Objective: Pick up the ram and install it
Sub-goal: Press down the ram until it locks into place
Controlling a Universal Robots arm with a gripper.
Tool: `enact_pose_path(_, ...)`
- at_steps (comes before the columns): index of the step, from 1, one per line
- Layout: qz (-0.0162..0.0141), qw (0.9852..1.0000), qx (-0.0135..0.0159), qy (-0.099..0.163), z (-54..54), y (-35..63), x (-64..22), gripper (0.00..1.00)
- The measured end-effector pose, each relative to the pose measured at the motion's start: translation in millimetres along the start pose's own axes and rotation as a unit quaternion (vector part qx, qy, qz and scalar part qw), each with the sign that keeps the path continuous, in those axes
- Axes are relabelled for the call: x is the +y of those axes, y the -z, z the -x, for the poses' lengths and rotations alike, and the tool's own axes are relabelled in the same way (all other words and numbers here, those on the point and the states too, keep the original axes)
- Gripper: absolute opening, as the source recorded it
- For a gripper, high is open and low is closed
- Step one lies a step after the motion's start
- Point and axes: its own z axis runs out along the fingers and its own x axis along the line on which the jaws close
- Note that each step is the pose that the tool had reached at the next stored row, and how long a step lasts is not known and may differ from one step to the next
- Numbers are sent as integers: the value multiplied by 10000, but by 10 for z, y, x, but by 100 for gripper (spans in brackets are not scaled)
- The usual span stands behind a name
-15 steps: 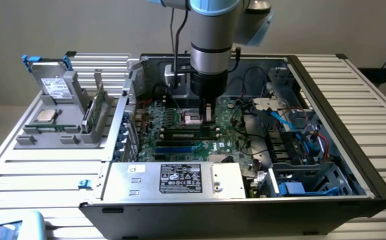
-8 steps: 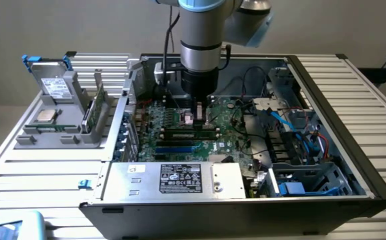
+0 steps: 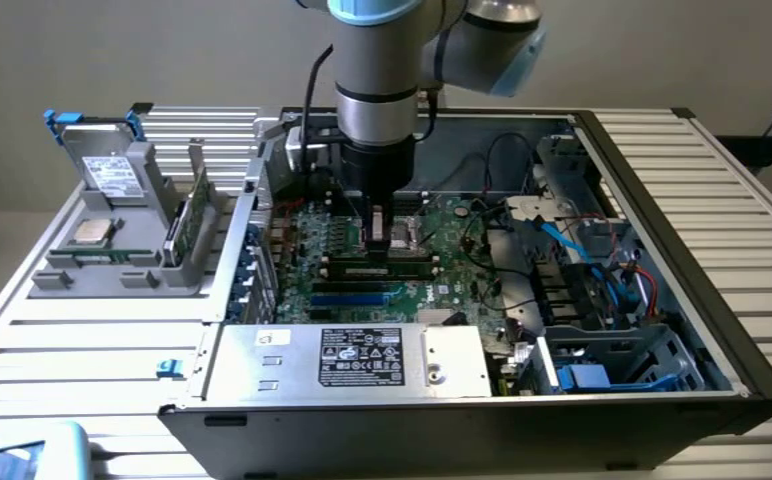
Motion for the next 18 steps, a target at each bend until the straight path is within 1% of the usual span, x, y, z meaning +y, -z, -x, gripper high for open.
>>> enact_pose_path(2, -4, 10000, 2, -3, 10, -22, 36, 11)
enact_pose_path(4, -9, 10000, 3, -6, 15, -36, 52, 11)
enact_pose_path(8, -22, 10000, 6, -6, 35, -49, 55, 11)
enact_pose_path(14, -48, 10000, 23, -8, 36, -65, 56, 11)
enact_pose_path(18, -65, 10000, 34, -10, 37, -100, 57, 11)
